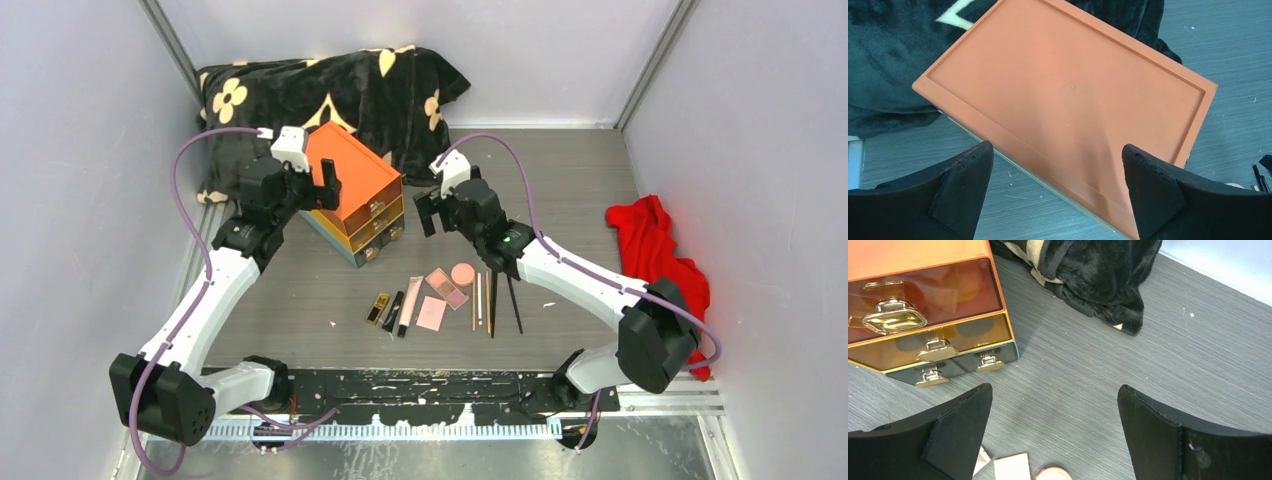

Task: Organize the makeup
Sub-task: Open the drawer in the storage box.

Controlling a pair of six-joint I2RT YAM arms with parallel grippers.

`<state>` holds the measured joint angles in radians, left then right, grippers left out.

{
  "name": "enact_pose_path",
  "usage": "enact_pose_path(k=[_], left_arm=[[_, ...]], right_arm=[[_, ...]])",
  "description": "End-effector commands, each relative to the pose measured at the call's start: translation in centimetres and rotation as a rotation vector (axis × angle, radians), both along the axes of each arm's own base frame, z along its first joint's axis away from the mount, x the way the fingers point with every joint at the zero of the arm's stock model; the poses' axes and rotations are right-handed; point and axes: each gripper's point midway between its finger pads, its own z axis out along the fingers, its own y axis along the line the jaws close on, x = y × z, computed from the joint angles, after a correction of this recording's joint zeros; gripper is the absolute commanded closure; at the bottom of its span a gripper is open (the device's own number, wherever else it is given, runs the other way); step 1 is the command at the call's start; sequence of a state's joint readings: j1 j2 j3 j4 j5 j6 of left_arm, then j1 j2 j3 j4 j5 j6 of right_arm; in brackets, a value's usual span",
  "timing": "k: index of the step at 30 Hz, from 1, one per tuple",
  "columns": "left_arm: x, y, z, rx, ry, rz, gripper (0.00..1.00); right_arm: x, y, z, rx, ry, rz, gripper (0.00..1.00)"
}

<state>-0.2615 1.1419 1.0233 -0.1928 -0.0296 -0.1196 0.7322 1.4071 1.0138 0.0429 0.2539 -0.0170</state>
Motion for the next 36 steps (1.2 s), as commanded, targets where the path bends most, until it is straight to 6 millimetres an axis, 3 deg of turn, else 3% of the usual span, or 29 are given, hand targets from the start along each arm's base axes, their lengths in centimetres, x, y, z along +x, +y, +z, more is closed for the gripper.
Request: enact_pose_path(k=[1, 10, 15, 19, 22, 25, 28, 32, 36], left_arm=[[0.3, 0.5, 1.2, 0.006, -0.048, 0.024, 0.00], [0.2, 0.6, 1.4, 0.043, -0.062, 0.007, 0.00], [0.0, 0.0, 1.5, 0.054, -0.088, -0.040, 0.00], [0.2, 1.5, 2.0, 0.006, -0.126, 0.072, 0.00], [0.1, 1.6, 1.6, 0.006, -0.125, 0.080, 0.00], [0.4, 1.6, 0.6, 0.014, -0.113, 0.082, 0.00], [0.6, 1.2, -0.4, 0.013, -0.104, 0.059, 0.00], [0.8, 1.0, -1.1, 0.013, -0.097, 0.055, 0.00], [0.8, 1.3, -1.4, 0.016, -0.096, 0.071, 0.00]], right_arm=[[0.1, -0.7, 3.8, 0.049, -0.088, -0.030, 0.00], [-0.4, -2.5, 4.2, 0.014, -0.177, -0.045, 0.00], [-0.6, -1.9, 3.3, -0.020, -0.152, -0.007, 0.00], [-0.7, -1.2, 2.8, -0.029, -0.147, 0.040, 0.00], [-0.8, -0.8, 2.4, -0.052, -0.142, 0.073, 0.07], [-1.5, 0.7, 2.3, -0.029, -0.135, 0.164, 0.27], [-2.7, 2.5, 2.2, -0.014, -0.123, 0.286, 0.37], [-4.5, 5.3, 3.1, 0.045, -0.130, 0.468, 0.36], [-4.7, 7.6, 4.3, 0.091, -0.143, 0.572, 0.32]])
